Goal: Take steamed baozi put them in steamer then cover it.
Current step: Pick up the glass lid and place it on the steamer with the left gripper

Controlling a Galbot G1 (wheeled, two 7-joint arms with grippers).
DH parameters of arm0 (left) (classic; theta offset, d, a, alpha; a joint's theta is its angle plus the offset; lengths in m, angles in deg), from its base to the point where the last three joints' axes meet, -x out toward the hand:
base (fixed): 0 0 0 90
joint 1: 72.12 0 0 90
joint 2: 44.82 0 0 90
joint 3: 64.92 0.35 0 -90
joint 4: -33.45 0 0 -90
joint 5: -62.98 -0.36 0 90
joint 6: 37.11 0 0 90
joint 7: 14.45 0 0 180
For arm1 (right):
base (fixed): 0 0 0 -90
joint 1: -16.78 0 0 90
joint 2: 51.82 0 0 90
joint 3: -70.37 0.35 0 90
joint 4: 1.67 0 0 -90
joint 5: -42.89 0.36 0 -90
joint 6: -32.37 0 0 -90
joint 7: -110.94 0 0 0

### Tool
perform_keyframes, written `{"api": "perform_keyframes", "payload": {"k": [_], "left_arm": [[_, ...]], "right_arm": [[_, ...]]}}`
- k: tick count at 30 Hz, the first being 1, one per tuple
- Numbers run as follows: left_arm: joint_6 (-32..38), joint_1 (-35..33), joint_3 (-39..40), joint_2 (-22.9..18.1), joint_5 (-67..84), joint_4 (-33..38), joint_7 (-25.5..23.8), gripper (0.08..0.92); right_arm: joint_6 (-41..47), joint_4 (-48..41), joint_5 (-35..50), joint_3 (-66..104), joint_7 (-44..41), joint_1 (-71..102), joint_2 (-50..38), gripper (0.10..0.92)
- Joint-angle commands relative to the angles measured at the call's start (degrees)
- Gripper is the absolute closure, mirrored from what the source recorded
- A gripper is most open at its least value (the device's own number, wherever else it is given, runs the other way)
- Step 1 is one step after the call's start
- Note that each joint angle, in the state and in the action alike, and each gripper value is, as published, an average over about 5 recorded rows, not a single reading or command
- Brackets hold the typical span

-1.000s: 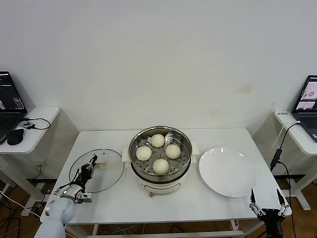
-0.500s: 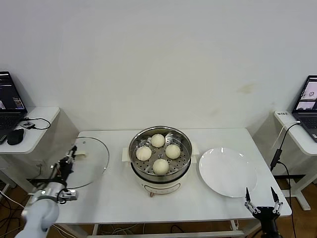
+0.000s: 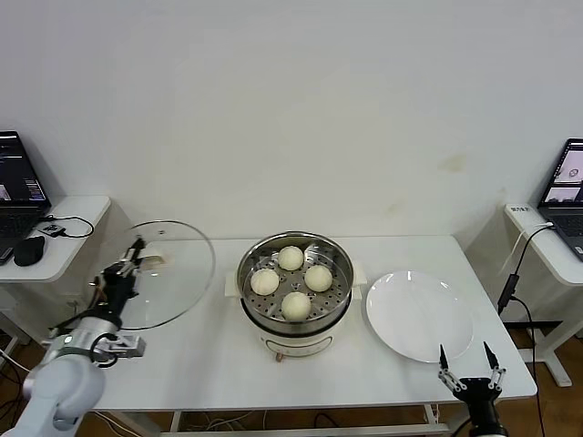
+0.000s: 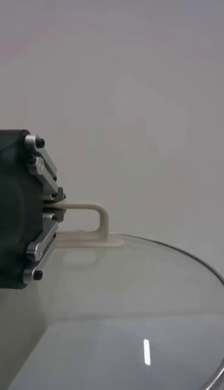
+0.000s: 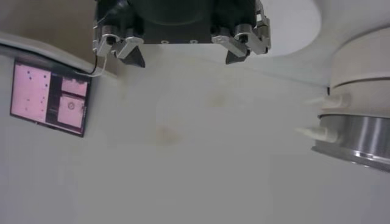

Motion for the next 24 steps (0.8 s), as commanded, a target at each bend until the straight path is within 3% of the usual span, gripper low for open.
{"api": "perform_keyframes", "payload": {"k": [1,5,11,18,24], "left_arm": [[-13.28,9.64,23.93,5.93,10.35,6.44,-4.00,0.861],[-18.22,17.39,31.03,4.01,9.29,3.72,-5.41,0.861],[-22.98,24.54,35.61,-3.14,-1.90,1.82,-10.45,0.861],[-24.82,25.58,38.11,-8.76,-14.05,0.64,-16.86,0.861],[-24.13,25.25,38.77,-14.37,-20.31,-1.12,-18.27,0.861]], "right_arm": [[0.27,0.37,-4.14,-1.65,0.14,-0.32,1.36,0.202],[0.39,-0.03,-5.52,-2.47,0.32,-0.82,2.37,0.203],[0.17,-1.47,-7.16,-4.24,0.59,-1.34,3.77,0.202],[-0.19,-2.93,-9.50,-5.79,0.80,-2.02,5.29,0.203],[-0.58,-4.56,-10.41,-5.96,0.99,-2.45,5.60,0.203]]}}
